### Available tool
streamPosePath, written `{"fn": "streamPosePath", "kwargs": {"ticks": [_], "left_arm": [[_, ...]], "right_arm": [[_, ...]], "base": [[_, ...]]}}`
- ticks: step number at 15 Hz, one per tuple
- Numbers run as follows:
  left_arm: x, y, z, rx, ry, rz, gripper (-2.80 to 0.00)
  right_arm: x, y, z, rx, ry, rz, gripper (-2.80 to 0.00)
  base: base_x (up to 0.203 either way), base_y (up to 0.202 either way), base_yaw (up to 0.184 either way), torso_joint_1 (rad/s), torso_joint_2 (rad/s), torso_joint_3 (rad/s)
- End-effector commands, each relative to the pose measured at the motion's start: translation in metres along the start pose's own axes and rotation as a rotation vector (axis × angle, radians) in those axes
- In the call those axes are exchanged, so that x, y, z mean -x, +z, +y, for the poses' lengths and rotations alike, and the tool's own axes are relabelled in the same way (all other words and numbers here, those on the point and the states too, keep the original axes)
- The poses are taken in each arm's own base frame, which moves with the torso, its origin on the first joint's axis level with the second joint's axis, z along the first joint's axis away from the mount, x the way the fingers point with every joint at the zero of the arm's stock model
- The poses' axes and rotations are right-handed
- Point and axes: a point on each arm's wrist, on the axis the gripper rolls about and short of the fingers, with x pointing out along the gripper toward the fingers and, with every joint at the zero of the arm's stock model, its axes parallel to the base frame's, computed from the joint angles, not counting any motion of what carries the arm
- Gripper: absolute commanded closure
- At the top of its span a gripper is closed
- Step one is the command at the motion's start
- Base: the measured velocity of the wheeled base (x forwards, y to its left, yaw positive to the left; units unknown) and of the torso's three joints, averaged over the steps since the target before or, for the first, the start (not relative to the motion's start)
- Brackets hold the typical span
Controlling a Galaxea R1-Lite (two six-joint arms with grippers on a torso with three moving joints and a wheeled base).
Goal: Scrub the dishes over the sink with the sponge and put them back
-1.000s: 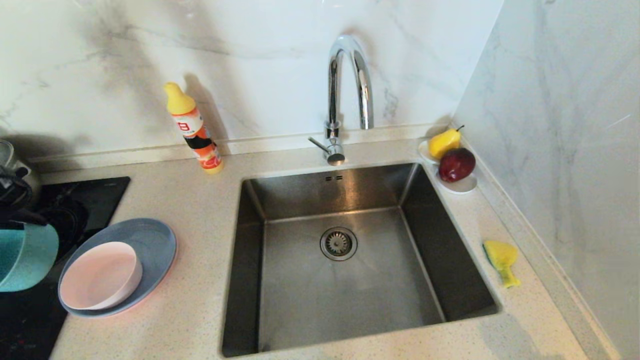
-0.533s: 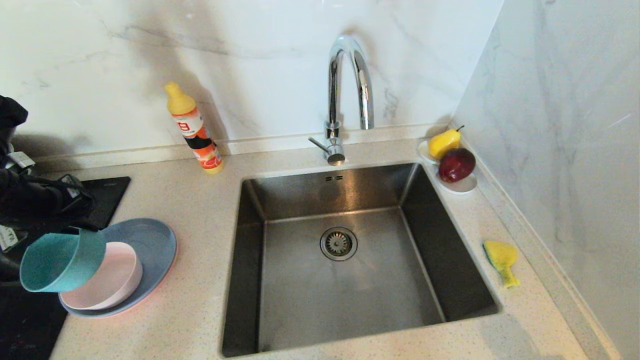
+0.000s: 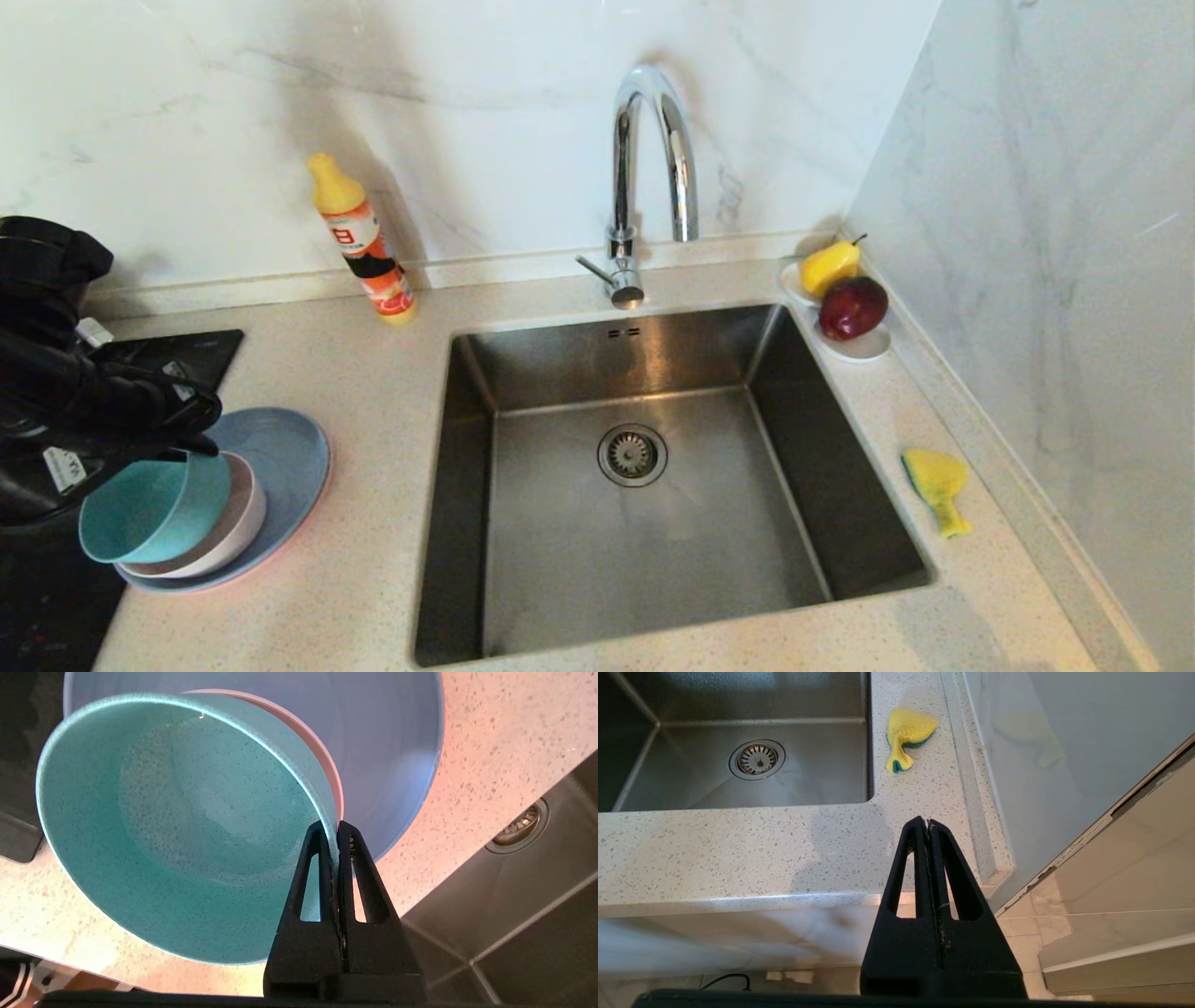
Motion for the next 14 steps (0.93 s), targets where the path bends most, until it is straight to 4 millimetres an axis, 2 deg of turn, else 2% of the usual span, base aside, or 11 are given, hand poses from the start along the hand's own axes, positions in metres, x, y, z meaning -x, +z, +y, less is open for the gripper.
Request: {"fn": "streamPosePath", "kwargs": {"ticks": [1, 3, 4, 8, 10, 11, 12, 14], "left_arm": [[-0.004, 0.000, 0.001, 0.005, 0.008, 0.014, 0.00], [-0.005, 0.000, 0.001, 0.003, 0.010, 0.014, 0.00], [-0.006, 0.000, 0.001, 0.002, 0.009, 0.014, -2.80], [-0.002, 0.002, -0.001, 0.002, -0.006, 0.002, -2.80], [0.017, 0.012, -0.009, -0.011, -0.069, -0.095, -2.80], [0.025, 0.016, -0.013, -0.028, -0.091, -0.134, -0.11], [0.033, 0.021, -0.017, -0.073, -0.111, -0.174, 0.00], [0.046, 0.029, -0.024, -0.227, -0.167, -0.242, 0.00]], "right_arm": [[0.000, 0.000, 0.000, 0.000, -0.001, -0.001, 0.00], [0.000, 0.000, 0.000, -0.001, 0.000, -0.001, 0.00], [0.000, 0.000, 0.000, 0.000, -0.001, -0.001, 0.00], [0.000, 0.000, 0.000, 0.000, 0.000, -0.003, 0.00], [0.000, 0.000, 0.000, 0.000, 0.000, -0.001, 0.00], [0.000, 0.000, 0.000, 0.000, 0.000, -0.002, 0.00], [0.000, 0.000, 0.000, -0.001, 0.000, -0.001, 0.00], [0.000, 0.000, 0.000, 0.000, -0.001, -0.002, 0.00]], "base": [[0.000, 0.000, 0.000, 0.000, 0.00, 0.000], [0.000, 0.000, 0.000, 0.000, 0.00, 0.000], [0.000, 0.000, 0.000, 0.000, 0.00, 0.000], [0.000, 0.000, 0.000, 0.000, 0.00, 0.000], [0.000, 0.000, 0.000, 0.000, 0.00, 0.000], [0.000, 0.000, 0.000, 0.000, 0.00, 0.000], [0.000, 0.000, 0.000, 0.000, 0.00, 0.000], [0.000, 0.000, 0.000, 0.000, 0.00, 0.000]]}}
